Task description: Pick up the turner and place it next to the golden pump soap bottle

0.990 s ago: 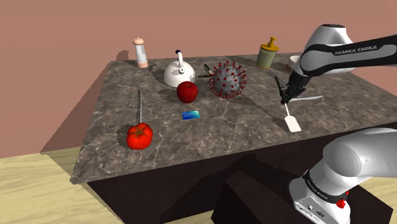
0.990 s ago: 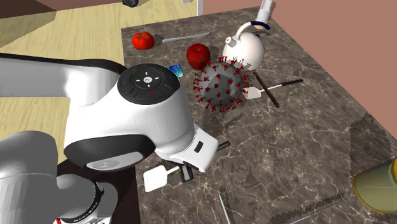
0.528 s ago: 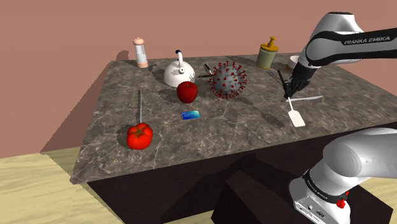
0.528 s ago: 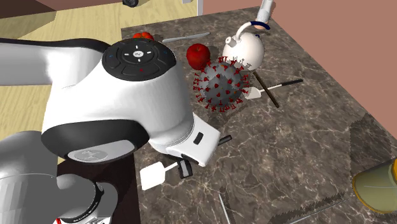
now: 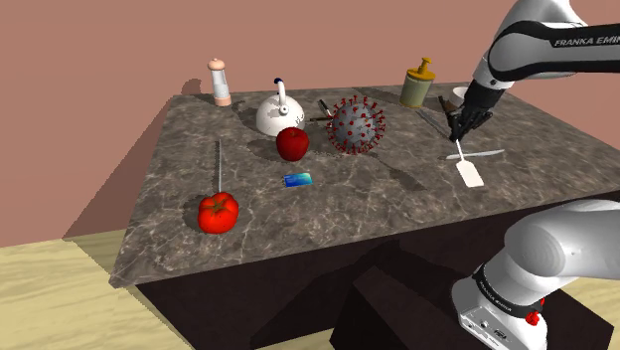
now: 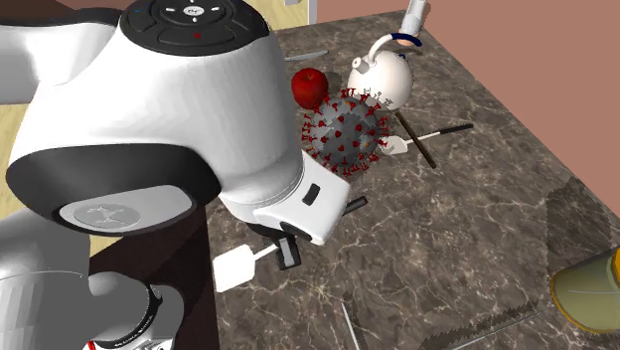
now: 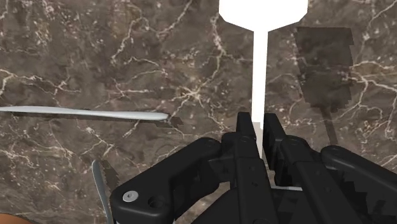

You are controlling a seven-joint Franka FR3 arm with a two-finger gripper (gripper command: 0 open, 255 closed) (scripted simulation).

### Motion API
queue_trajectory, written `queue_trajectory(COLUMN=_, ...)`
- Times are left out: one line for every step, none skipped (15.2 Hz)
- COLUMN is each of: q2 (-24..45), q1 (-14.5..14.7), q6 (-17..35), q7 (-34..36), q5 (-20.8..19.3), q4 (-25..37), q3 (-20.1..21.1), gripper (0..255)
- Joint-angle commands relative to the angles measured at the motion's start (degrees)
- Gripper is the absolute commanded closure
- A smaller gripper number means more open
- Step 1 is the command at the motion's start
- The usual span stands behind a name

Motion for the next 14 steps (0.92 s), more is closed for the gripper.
queue_trajectory(q2=-0.4, q1=0.0, q6=-1.7, q7=0.0, q5=0.1, q4=1.2, q3=0.1, gripper=255)
queue_trajectory(q2=-0.5, q1=0.0, q6=-2.5, q7=0.0, q5=0.1, q4=2.0, q3=0.2, gripper=255)
queue_trajectory(q2=-0.5, q1=0.1, q6=-3.3, q7=0.0, q5=0.2, q4=2.7, q3=0.2, gripper=255)
queue_trajectory(q2=-0.6, q1=0.1, q6=-4.1, q7=0.0, q5=0.2, q4=3.4, q3=0.3, gripper=255)
queue_trajectory(q2=-0.6, q1=0.1, q6=-4.8, q7=-0.1, q5=0.3, q4=4.2, q3=0.3, gripper=255)
queue_trajectory(q2=-0.6, q1=0.1, q6=-5.6, q7=-0.1, q5=0.4, q4=4.9, q3=0.4, gripper=255)
queue_trajectory(q2=-0.6, q1=0.2, q6=-6.4, q7=-0.1, q5=0.4, q4=5.7, q3=0.5, gripper=255)
queue_trajectory(q2=-0.6, q1=0.2, q6=-7.2, q7=-0.1, q5=0.4, q4=6.5, q3=0.5, gripper=255)
queue_trajectory(q2=-0.6, q1=0.2, q6=-7.9, q7=-0.1, q5=0.5, q4=7.3, q3=0.6, gripper=255)
queue_trajectory(q2=-0.6, q1=0.2, q6=-8.7, q7=-0.1, q5=0.5, q4=8.1, q3=0.6, gripper=255)
queue_trajectory(q2=-0.5, q1=0.3, q6=-9.4, q7=-0.1, q5=0.6, q4=8.9, q3=0.7, gripper=255)
queue_trajectory(q2=-0.5, q1=0.3, q6=-10.2, q7=-0.1, q5=0.6, q4=9.7, q3=0.7, gripper=255)
queue_trajectory(q2=-0.4, q1=0.3, q6=-10.9, q7=-0.1, q5=0.7, q4=10.5, q3=0.7, gripper=255)
queue_trajectory(q2=-0.3, q1=0.3, q6=-11.6, q7=-0.2, q5=0.7, q4=11.3, q3=0.8, gripper=255)
